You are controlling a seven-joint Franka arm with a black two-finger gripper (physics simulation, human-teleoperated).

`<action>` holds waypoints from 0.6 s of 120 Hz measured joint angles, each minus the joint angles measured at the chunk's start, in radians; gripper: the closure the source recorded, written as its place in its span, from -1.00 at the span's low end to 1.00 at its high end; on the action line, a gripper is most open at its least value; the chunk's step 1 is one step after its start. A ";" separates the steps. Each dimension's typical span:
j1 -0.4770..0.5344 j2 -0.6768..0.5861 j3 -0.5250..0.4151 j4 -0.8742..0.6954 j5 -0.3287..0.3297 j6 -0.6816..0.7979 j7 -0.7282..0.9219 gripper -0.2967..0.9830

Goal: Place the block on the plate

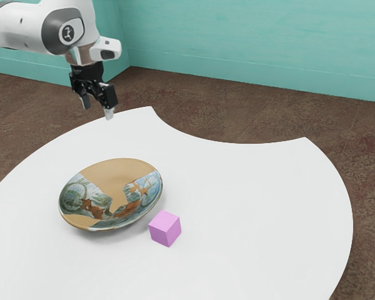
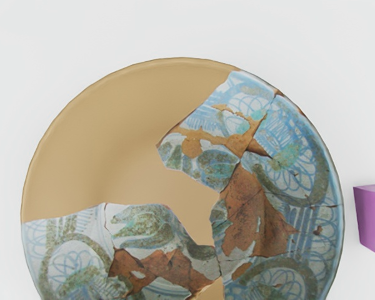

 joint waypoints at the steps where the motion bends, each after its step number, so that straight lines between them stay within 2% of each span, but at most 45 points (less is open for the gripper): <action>1: 0.000 0.000 0.000 0.000 0.000 0.000 -0.001 -0.54; 41: -0.015 -0.002 0.000 -0.019 -0.001 -0.003 -0.022 -0.54; 55: -0.059 -0.029 -0.001 -0.127 -0.028 -0.003 -0.027 -0.54; 72: -0.137 -0.016 -0.030 -0.158 -0.048 -0.007 0.013 -0.54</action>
